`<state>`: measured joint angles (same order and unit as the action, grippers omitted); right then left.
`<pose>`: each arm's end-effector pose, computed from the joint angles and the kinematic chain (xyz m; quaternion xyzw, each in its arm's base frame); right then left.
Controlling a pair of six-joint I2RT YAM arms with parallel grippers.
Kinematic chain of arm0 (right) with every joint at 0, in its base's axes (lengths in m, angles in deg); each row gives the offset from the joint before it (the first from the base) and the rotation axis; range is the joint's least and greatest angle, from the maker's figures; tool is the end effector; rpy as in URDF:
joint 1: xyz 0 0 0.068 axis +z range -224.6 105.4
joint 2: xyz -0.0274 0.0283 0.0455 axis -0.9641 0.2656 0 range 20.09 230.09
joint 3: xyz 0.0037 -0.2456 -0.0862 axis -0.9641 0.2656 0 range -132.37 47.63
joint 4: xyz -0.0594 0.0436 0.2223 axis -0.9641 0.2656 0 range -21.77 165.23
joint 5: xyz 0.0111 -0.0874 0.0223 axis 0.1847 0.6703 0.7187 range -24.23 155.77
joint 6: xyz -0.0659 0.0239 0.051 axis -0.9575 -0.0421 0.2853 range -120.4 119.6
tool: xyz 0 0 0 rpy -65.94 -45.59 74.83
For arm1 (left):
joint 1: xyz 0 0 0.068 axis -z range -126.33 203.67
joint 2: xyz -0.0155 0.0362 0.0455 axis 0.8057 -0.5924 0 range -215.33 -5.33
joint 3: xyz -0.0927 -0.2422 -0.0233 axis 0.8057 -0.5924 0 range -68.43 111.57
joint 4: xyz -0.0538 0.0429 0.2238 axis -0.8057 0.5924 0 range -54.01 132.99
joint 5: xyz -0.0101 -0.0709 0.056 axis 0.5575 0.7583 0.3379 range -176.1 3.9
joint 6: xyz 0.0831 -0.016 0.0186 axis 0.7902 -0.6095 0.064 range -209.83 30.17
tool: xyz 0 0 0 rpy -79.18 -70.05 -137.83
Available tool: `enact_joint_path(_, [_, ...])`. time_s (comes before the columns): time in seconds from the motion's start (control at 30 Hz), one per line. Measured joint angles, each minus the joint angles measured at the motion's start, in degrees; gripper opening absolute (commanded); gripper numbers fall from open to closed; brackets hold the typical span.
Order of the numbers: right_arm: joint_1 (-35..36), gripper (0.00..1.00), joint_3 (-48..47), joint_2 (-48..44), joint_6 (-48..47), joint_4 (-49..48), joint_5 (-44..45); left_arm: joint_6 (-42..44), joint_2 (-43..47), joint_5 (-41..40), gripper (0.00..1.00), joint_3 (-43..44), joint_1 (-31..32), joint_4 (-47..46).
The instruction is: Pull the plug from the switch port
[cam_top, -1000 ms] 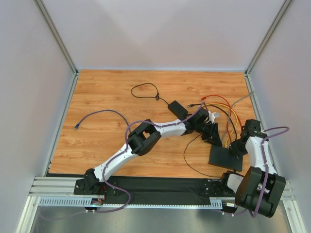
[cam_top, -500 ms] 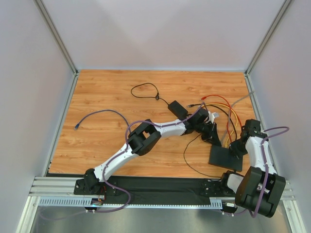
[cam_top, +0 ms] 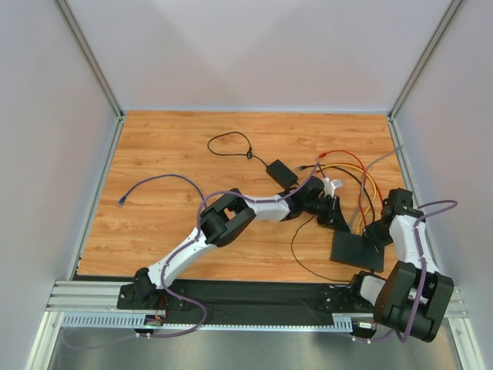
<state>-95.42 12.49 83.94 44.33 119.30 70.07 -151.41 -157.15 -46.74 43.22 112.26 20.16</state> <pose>0.1420 -0.0601 0.1399 0.5416 0.8351 -0.0181 0.0948 0.2537 -0.5085 0.0839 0.1619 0.7957 -0.5836 0.0093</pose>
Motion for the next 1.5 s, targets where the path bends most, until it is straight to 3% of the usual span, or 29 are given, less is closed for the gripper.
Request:
enact_joint_path(0.3, [0.57, 0.02, -0.68, 1.40, 0.02, -0.79, -0.33, -0.39, 0.98, -1.09, 0.00, -2.27, -0.07, -2.40])
enact_joint_path(0.6, [3.96, 0.01, -0.63, 1.84, 0.46, -2.45, 0.83, -6.47, 0.98, -2.16, 0.00, -2.62, -0.11, -2.32])
enact_joint_path(1.0, [4.59, 0.01, -0.94, 4.04, 1.57, -5.46, 0.11, -8.68, 0.98, -8.70, 0.00, -5.77, -2.78, -9.64])
enact_joint_path(1.2, [4.63, 0.01, 0.15, 6.03, 1.95, -10.51, 0.72, -5.66, 1.84, -9.44, 0.00, -5.79, -3.21, -8.02])
enact_joint_path(1.5, [4.68, 0.01, 0.15, 5.01, 1.20, -9.97, 0.76, 5.68, 11.37, -11.15, 0.00, -7.34, -3.76, 5.18])
